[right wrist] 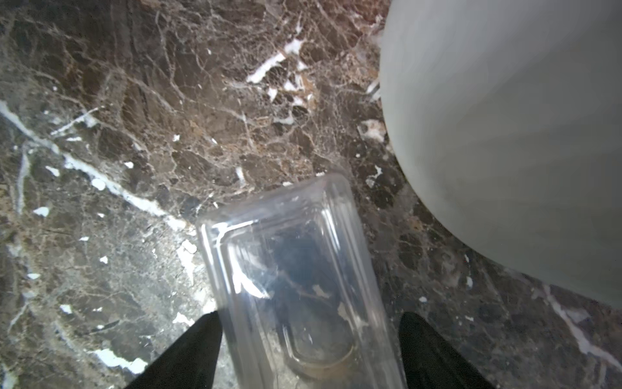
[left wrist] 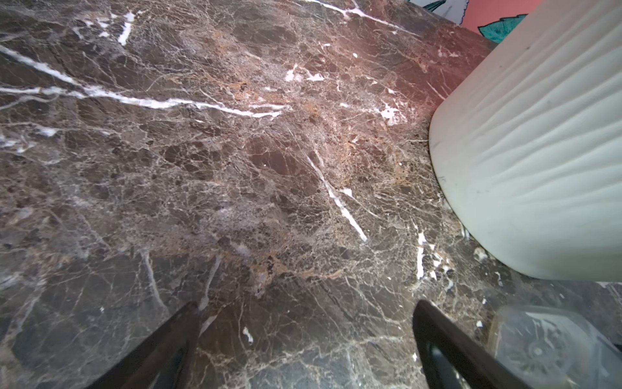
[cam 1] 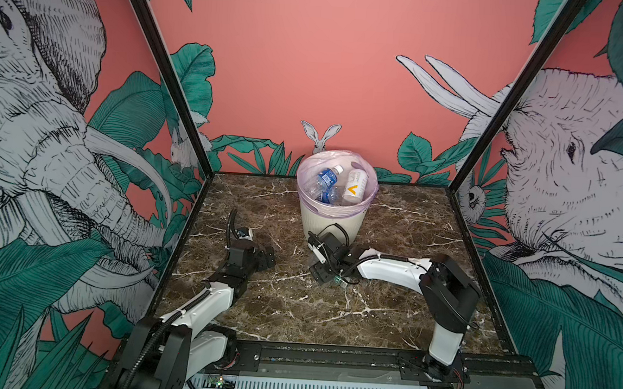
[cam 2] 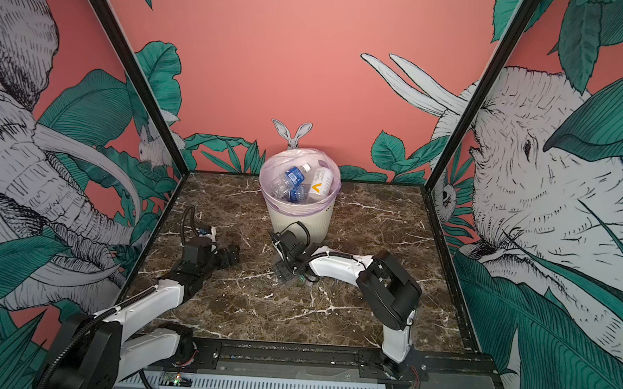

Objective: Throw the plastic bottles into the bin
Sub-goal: 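Close the right gripper on the clear green-capped bottle, then lift the green-capped bottle and carry it over the bin with the right gripper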

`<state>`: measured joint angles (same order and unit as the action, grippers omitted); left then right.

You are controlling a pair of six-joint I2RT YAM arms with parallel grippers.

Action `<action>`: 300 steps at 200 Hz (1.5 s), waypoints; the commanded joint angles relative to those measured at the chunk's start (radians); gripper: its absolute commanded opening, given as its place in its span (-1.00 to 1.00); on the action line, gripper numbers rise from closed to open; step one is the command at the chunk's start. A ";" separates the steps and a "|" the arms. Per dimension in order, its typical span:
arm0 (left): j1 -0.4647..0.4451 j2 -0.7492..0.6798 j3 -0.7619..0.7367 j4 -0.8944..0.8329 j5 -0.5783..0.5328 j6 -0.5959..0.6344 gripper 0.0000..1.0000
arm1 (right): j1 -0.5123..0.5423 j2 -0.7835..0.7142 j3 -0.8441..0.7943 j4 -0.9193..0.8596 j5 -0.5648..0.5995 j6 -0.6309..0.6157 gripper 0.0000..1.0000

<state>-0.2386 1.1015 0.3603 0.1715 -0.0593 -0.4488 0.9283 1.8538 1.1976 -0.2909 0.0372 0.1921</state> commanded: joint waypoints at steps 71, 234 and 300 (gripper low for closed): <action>0.008 0.021 0.029 0.032 0.022 -0.018 0.98 | 0.004 0.050 -0.001 0.020 -0.034 -0.023 0.55; 0.009 0.059 0.032 0.076 0.084 -0.011 0.98 | 0.061 -0.494 -0.408 0.196 0.177 0.083 -0.02; 0.009 0.056 0.023 0.111 0.123 0.001 0.98 | 0.062 -0.873 -0.593 0.194 0.304 0.116 -0.03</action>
<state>-0.2386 1.1660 0.3725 0.2455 0.0410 -0.4522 0.9867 1.0847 0.6437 -0.1265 0.2630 0.2859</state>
